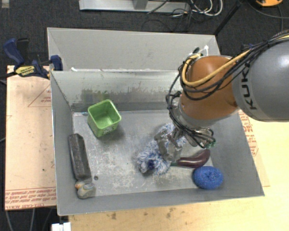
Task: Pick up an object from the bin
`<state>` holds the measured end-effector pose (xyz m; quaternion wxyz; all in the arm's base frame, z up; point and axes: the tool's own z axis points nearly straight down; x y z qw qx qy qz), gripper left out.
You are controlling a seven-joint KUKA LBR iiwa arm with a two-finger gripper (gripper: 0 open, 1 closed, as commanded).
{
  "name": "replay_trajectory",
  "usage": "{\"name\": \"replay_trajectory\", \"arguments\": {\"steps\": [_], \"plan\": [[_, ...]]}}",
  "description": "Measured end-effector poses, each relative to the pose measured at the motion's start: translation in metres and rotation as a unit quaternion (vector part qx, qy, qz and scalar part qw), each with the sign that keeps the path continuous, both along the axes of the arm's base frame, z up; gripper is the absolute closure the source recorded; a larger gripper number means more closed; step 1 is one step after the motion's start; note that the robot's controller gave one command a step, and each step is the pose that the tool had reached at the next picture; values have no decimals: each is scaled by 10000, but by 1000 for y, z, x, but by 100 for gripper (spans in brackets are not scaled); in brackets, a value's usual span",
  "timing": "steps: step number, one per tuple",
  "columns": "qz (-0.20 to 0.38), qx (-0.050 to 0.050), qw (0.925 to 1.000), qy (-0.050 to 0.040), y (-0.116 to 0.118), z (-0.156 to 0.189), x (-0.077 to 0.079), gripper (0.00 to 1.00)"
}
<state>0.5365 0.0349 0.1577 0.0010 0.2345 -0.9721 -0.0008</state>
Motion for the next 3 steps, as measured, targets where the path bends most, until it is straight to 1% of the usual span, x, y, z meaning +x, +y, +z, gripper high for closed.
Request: {"name": "replay_trajectory", "arguments": {"steps": [1, 2, 3], "plan": [[215, 1, 9998, -25, -3, 86, -6, 100], [215, 1, 9998, -25, -3, 86, -6, 100], [176, 4, 9998, -29, -5, 64, -9, 100]]}}
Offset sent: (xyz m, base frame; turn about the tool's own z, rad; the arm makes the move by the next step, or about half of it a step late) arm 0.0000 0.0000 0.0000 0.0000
